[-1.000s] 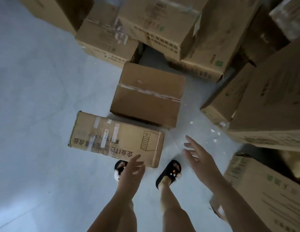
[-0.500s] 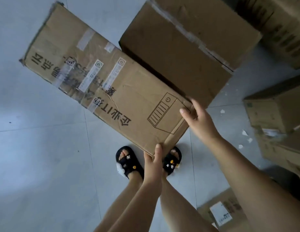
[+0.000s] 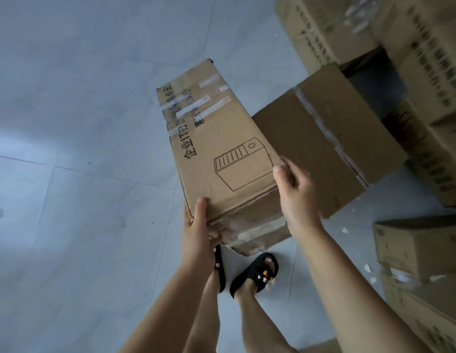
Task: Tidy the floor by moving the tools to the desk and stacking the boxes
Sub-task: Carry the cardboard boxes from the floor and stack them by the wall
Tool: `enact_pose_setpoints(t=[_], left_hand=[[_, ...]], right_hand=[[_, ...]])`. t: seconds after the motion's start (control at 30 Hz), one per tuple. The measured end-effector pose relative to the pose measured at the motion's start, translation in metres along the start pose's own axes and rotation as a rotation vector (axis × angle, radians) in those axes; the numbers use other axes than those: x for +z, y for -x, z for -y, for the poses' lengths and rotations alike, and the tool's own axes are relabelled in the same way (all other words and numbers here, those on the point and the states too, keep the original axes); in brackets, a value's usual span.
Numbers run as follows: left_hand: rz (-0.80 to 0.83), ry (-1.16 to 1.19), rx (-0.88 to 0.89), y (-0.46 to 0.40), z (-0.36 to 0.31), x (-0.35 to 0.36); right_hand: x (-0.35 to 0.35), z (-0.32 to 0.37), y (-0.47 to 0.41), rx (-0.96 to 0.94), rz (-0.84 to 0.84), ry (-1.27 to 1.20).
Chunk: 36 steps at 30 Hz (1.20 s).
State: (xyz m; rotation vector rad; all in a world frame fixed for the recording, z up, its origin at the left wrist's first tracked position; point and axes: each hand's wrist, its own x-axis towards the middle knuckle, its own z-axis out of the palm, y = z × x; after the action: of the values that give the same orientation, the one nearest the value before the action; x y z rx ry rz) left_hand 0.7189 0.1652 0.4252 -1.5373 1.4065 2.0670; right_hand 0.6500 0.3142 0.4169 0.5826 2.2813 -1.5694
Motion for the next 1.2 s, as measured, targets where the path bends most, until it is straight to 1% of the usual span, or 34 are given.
enact_pose_setpoints(t=[0.13,0.23,0.3,0.4,0.57,0.67,0.77,0.9,1.03,1.2], left_hand=[[-0.013,0.067,-0.011,0.052,-0.033,-0.011],[-0.009,0.104,-0.006,0.101,-0.052,-0.02],[-0.018,0.127,0.022,0.135,-0.062,-0.03],[-0.017,0.154,0.113,0.184,-0.077,-0.047],[-0.112,0.234,0.244,0.243,-0.09,-0.078],[-0.168,0.29,0.307,0.268,-0.102,-0.102],[-0.213,0.39,0.332,0.277,-0.116,-0.129],[-0.277,0.485,0.378,0.273,-0.143,-0.172],[-0.324,0.531,0.445,0.26,-0.193,-0.229],[-0.332,0.554,0.529,0.244,-0.263,-0.316]], right_hand=[[-0.011,0.064,0.038,-0.039,-0.025,0.106],[-0.028,0.103,0.078,-0.068,-0.034,0.123],[-0.037,0.123,0.108,-0.119,-0.043,0.13],[-0.045,0.151,0.149,-0.184,-0.052,0.1],[-0.049,0.183,0.197,-0.227,0.059,0.061],[-0.039,0.202,0.217,-0.271,0.132,0.048],[-0.011,0.225,0.23,-0.327,0.193,0.01],[0.046,0.263,0.241,-0.394,0.308,0.007],[0.123,0.303,0.249,-0.466,0.38,0.013],[0.224,0.35,0.274,-0.474,0.43,-0.048]])
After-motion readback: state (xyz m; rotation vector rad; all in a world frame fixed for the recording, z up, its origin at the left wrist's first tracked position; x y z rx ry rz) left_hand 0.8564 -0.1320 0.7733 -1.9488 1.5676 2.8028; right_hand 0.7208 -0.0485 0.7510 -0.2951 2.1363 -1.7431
